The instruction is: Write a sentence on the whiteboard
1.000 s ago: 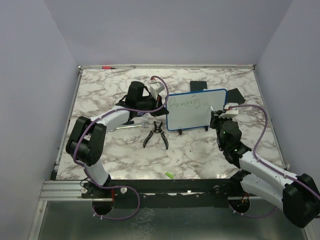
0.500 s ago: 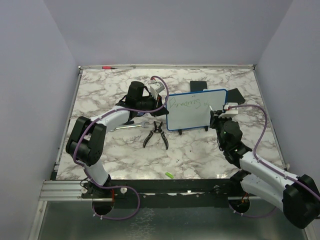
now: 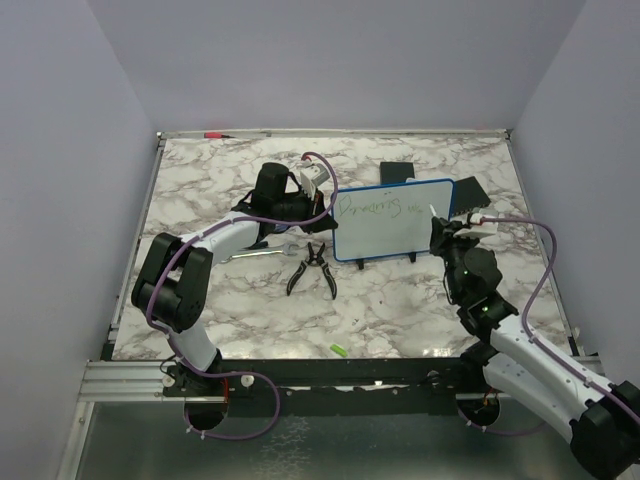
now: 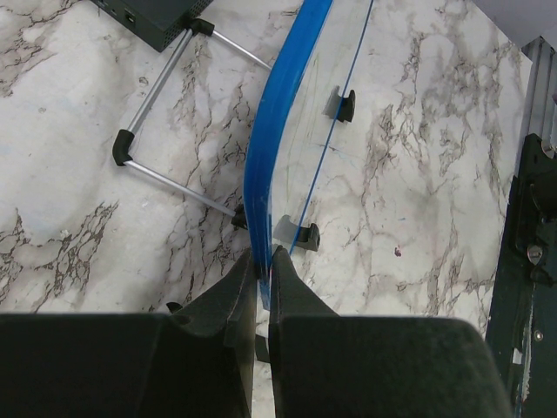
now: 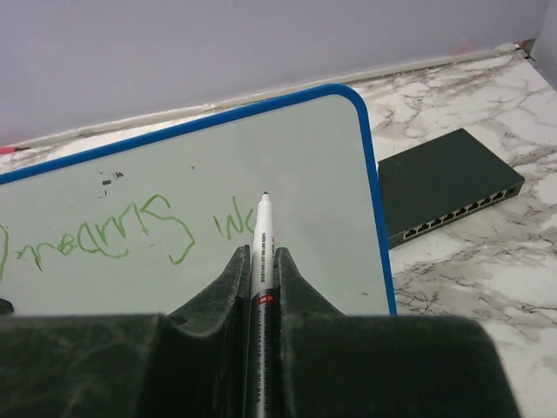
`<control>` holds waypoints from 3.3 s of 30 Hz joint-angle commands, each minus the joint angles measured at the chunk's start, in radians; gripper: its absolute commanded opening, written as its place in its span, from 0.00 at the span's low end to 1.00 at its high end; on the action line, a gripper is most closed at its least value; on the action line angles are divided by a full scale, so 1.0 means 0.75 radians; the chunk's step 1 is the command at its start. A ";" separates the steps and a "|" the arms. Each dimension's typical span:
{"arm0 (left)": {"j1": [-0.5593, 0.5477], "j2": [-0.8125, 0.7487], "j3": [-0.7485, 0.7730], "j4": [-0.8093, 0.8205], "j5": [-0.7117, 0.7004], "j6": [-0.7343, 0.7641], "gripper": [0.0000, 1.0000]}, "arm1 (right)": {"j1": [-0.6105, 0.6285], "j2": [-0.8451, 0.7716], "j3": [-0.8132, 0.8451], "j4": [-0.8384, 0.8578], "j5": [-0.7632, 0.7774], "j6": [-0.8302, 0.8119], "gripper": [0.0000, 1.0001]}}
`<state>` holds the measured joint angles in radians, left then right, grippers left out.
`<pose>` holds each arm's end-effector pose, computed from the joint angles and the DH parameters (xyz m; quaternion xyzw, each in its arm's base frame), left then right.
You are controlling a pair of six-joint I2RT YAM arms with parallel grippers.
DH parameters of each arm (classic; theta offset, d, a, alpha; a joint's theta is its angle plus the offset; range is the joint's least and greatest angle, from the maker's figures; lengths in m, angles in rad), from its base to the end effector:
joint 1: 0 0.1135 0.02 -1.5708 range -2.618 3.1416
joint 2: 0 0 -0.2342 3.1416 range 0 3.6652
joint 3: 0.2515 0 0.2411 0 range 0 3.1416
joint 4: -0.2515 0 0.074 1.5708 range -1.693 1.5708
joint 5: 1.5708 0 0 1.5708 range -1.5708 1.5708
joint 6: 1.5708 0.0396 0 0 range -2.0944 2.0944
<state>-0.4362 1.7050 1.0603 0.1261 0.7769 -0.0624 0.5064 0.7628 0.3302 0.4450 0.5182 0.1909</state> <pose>0.3171 -0.1785 0.2025 0.3356 0.7511 -0.4321 0.3696 0.1811 0.0780 0.2332 0.0733 0.6995 0.0657 0.7079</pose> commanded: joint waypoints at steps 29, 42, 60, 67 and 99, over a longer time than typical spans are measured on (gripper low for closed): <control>-0.014 0.003 0.005 -0.061 -0.063 0.042 0.00 | -0.215 0.084 -0.017 0.045 -0.397 0.044 0.01; -0.015 0.003 0.006 -0.062 -0.065 0.044 0.00 | -0.213 0.147 -0.005 0.048 -0.411 0.040 0.01; -0.014 0.002 0.006 -0.062 -0.064 0.046 0.00 | -0.215 0.125 -0.005 0.027 -0.281 0.052 0.01; -0.014 -0.001 0.006 -0.063 -0.062 0.046 0.00 | -0.214 0.153 -0.003 0.005 -0.298 0.068 0.01; -0.014 0.000 0.006 -0.065 -0.060 0.046 0.00 | -0.213 0.092 -0.015 0.040 -0.309 0.021 0.01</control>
<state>-0.4381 1.7035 1.0603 0.1234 0.7750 -0.0612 0.3515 0.8097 0.3061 0.4622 0.2722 0.2165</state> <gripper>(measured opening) 0.079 0.110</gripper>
